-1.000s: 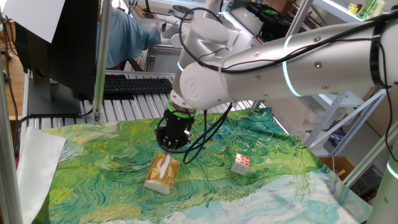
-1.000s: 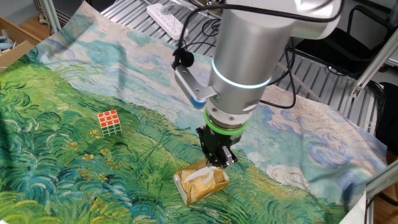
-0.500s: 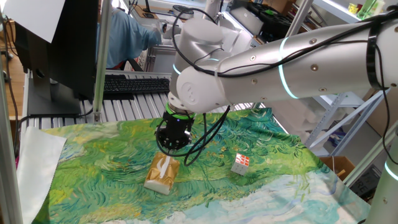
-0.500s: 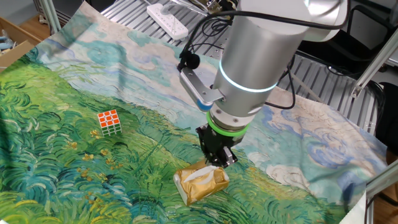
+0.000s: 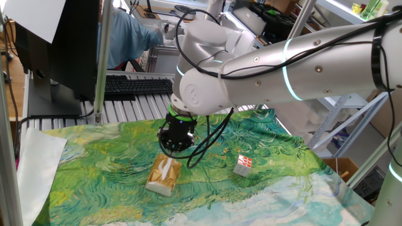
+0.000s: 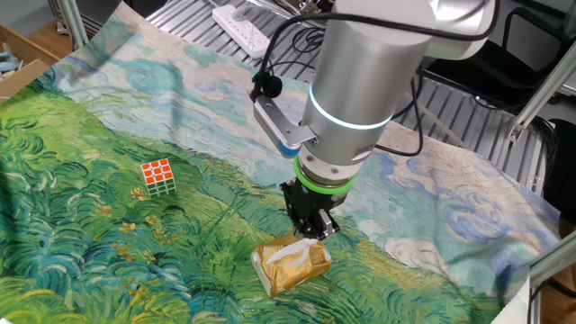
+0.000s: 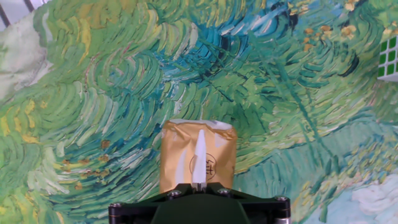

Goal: Pull out a napkin

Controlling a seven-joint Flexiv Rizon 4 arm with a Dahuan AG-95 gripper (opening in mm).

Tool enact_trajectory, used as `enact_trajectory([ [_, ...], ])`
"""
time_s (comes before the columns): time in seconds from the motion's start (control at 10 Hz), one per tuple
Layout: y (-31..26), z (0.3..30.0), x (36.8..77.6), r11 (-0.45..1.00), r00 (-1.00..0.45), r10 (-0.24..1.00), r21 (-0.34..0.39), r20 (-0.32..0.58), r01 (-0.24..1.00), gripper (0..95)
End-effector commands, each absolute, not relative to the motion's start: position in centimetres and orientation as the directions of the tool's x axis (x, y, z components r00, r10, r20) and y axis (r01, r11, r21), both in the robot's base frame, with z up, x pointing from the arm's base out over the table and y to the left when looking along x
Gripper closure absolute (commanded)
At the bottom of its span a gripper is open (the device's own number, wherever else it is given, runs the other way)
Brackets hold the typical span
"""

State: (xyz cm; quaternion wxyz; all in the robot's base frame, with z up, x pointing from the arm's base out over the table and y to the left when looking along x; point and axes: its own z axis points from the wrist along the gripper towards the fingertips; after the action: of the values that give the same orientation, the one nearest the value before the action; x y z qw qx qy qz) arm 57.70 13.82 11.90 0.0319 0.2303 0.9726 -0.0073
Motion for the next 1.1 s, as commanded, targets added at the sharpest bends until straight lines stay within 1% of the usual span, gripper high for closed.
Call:
enact_trajectory([
  [0.1,13.84,11.53,57.79,0.894,-0.891,0.448,0.003,-0.069,0.449,95.0],
  [0.8,13.91,10.95,57.86,0.894,-0.892,0.447,0.010,-0.074,0.447,95.0],
  [1.1,13.93,10.81,57.86,0.885,-0.882,0.465,0.012,-0.073,0.465,95.0],
])
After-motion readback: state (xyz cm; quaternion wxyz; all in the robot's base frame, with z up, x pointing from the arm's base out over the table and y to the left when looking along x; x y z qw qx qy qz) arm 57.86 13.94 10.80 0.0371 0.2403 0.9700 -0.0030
